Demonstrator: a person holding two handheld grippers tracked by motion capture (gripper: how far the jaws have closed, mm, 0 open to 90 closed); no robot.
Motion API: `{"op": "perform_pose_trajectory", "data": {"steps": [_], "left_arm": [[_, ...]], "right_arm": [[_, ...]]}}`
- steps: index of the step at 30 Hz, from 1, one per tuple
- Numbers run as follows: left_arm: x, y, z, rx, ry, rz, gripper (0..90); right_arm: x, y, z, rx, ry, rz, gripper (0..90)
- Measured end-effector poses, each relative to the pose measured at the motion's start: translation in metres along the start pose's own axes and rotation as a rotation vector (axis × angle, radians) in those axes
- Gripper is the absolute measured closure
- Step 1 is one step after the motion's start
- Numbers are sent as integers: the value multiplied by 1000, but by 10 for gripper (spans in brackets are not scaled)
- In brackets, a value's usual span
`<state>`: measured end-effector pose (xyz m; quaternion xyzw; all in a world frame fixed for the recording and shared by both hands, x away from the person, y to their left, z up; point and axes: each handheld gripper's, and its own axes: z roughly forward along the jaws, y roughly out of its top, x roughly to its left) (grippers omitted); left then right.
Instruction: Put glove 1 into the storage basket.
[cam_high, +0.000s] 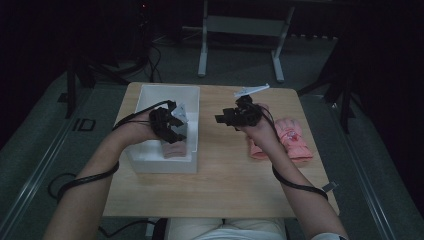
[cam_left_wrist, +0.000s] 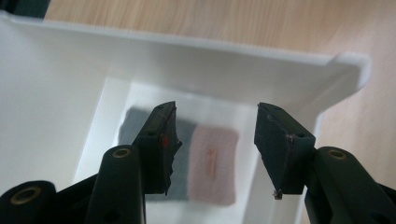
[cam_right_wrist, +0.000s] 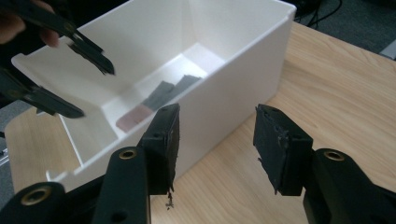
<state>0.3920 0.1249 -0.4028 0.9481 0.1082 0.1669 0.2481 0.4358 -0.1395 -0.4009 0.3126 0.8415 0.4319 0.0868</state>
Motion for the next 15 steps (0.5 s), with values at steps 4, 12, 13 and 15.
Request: {"op": "perform_pose_trajectory", "data": {"steps": [4,12,13,15], "left_arm": [[-8,15,-3,-52,-17,-11,485],[-25,44,1,-110,-5,-60,484],[-28,47,3,-109,-6,-68,480],[-35,53,5,-115,-19,-66,446]], "right_arm": [[-6,-13,-12,-4,-22,-12,521],[-19,-34,-38,-21,-75,-5,532],[-21,-36,-41,-24,-84,-8,533],[-24,-40,-48,-27,-104,-7,533]]}}
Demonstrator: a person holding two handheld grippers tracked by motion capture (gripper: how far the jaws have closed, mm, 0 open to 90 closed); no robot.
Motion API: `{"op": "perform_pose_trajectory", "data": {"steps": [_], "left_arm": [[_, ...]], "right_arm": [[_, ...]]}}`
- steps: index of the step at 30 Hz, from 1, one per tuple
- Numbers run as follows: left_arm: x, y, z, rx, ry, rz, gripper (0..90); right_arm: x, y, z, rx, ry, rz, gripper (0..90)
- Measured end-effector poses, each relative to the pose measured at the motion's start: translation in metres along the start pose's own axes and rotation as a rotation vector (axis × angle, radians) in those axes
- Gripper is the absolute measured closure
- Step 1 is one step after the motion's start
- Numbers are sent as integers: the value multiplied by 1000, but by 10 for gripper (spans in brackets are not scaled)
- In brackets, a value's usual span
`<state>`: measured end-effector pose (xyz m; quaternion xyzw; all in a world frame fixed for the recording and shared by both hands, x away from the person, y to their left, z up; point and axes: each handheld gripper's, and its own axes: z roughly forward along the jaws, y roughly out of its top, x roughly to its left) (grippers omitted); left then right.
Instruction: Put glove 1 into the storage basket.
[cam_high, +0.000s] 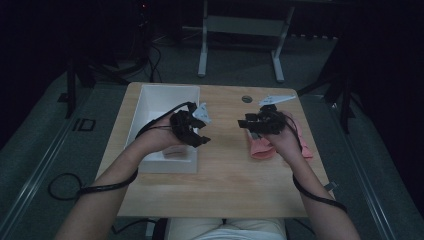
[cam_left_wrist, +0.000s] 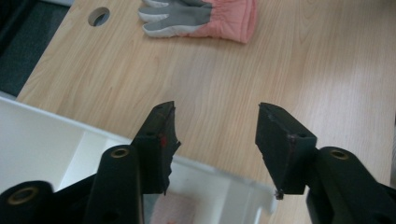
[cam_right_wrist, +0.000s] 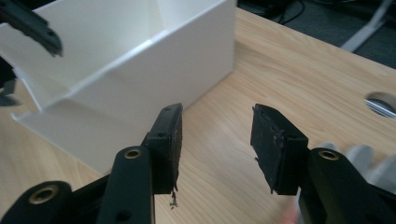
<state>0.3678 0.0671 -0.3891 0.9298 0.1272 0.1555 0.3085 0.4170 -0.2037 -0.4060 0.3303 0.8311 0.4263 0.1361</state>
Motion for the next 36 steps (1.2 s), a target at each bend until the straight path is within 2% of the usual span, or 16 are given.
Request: {"op": "perform_pose_trajectory", "data": {"steps": [4,7,9,13,14,16,18,22,27,30,33,35,36], "left_arm": [[-17,9,8,-8,7,-9,364],[-28,14,16,-27,-5,-22,281],[-36,16,22,-38,-15,-16,227],[-51,20,33,-75,-75,8,143],[-55,21,37,-71,-97,20,132],[-65,23,45,-61,-111,46,66],[-72,25,54,-51,-134,48,22],[-85,23,70,-78,-130,23,18],[-98,12,88,-103,-126,15,18],[-104,4,100,-84,-137,10,18],[-109,-4,109,-73,-114,20,18],[-113,-11,115,-69,-91,11,18],[-115,-14,117,-65,-94,14,18]], "right_arm": [[-8,-9,-13,-11,-39,-12,533],[-14,-17,-22,-11,-66,-16,534],[-19,-22,-28,-8,-80,-21,535],[-26,-32,-37,-8,-101,-26,543],[-28,-35,-39,-8,-109,-30,547],[-31,-40,-42,-9,-118,-27,550],[-35,-44,-44,-7,-125,-17,552],[-41,-51,-46,-5,-152,-16,550],[-48,-60,-45,7,-176,-26,544],[-51,-63,-44,11,-185,-21,545],[-53,-65,-44,10,-196,-36,551],[-54,-66,-43,17,-201,-41,556],[-54,-67,-42,21,-204,-48,559]]}}
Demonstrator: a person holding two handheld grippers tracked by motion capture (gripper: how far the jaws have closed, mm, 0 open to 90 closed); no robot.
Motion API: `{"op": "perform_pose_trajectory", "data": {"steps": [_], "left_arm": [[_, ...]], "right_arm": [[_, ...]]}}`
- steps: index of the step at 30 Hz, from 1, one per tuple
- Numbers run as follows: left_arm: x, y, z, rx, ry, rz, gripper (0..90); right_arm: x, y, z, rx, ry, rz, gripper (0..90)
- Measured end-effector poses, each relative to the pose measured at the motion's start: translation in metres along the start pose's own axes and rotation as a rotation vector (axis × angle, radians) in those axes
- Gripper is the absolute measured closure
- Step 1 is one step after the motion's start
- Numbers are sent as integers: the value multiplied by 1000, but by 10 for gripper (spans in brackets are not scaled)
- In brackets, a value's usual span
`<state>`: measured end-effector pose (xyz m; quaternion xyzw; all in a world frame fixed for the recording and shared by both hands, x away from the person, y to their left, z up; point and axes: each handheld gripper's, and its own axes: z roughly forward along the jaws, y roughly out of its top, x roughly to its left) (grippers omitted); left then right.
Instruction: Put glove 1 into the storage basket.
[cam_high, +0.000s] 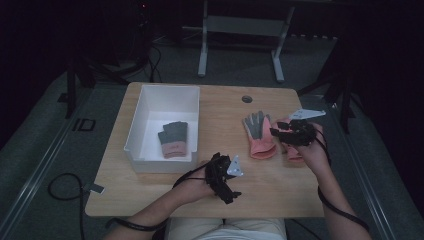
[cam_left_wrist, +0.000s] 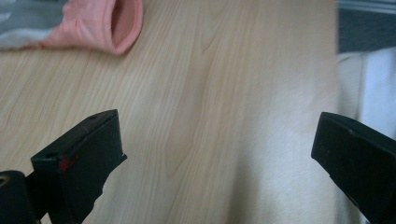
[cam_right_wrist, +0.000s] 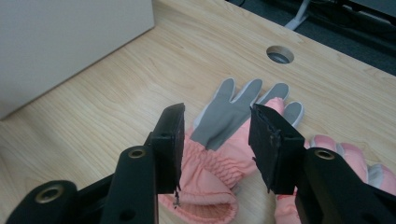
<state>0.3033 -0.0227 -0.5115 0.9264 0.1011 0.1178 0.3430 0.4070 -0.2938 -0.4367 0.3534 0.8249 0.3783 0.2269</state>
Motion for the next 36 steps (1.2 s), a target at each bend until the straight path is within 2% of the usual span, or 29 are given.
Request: {"op": "perform_pose_trajectory", "data": {"steps": [3,5,8,12,14,18,20,22,26,28,31,32,34,36], "left_arm": [[-4,-12,8,5,-13,-24,18],[-6,-21,11,-18,-16,-49,18],[-9,-36,14,-57,11,-88,19],[-16,-49,16,-88,66,-102,18],[-18,-54,15,-102,75,-116,18],[-21,-59,11,-108,103,-115,18],[-21,-61,9,-120,107,-135,18],[-21,-64,8,-134,122,-141,18],[-22,-68,5,-149,122,-130,18],[-23,-69,3,-168,105,-127,18],[-25,-70,4,-161,104,-118,19],[-26,-70,6,-157,102,-117,19],[-26,-71,8,-151,96,-116,19],[-26,-71,9,-153,96,-117,19]], "right_arm": [[-2,-1,3,4,-2,0,576],[-3,-2,6,8,-6,1,587],[-4,-2,11,20,-14,-6,604],[-3,-1,24,53,-24,-5,622],[-4,-1,31,62,-29,5,643],[-6,2,50,94,-36,35,673],[-6,2,62,113,-37,59,674],[-4,2,74,131,-58,56,664],[2,1,97,171,-97,34,636],[3,-1,107,200,-105,38,636],[4,-6,121,247,-123,44,640],[5,-8,125,262,-138,38,647],[5,-11,130,276,-134,48,702],[6,-13,135,289,-133,76,748]]}}
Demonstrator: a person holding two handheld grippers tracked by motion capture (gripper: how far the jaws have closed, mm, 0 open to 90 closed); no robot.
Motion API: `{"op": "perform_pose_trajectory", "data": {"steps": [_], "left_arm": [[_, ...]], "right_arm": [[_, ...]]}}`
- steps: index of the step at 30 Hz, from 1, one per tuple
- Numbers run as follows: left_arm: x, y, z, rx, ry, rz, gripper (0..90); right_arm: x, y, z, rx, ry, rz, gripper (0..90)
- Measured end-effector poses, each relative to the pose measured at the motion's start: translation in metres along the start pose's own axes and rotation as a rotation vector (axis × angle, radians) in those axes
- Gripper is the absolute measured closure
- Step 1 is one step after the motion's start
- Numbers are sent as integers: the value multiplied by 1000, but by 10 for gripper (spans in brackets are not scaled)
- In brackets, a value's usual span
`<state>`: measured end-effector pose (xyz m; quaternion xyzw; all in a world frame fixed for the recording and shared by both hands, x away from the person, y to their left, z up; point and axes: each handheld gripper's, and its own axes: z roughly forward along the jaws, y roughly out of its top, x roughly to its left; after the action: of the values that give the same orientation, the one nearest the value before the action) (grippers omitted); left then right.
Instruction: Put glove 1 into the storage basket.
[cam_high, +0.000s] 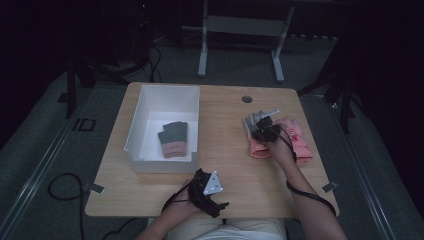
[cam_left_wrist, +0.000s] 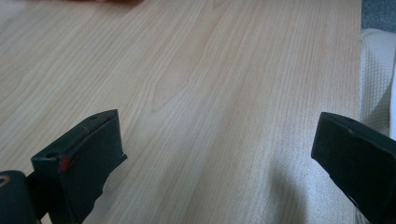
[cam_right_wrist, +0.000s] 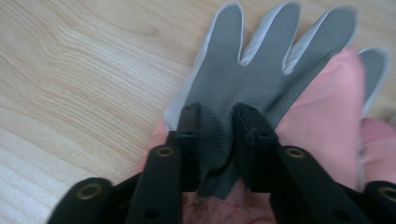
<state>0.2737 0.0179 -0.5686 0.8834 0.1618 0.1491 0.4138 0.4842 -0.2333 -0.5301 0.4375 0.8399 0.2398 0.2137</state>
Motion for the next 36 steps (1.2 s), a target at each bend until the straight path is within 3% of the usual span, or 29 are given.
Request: {"op": "perform_pose_trajectory", "data": {"steps": [4,8,11,18,25,30,36], "left_arm": [[0,0,0,-9,-6,-3,19],[1,-1,3,3,-9,2,19],[0,-2,5,7,-8,5,19],[2,-2,5,3,-9,2,19],[2,-2,4,-2,-8,-1,19],[1,-2,3,-9,-7,-1,19],[1,-3,3,-9,-7,3,19]], "right_arm": [[0,-1,2,7,-8,83,863],[0,-2,-3,-29,-10,168,885],[4,-1,-13,-58,-12,198,887],[23,0,-59,-156,22,238,890],[52,-5,-94,-208,41,243,889],[69,-15,-103,-214,57,264,889],[78,-31,-95,-167,53,273,889]]}}
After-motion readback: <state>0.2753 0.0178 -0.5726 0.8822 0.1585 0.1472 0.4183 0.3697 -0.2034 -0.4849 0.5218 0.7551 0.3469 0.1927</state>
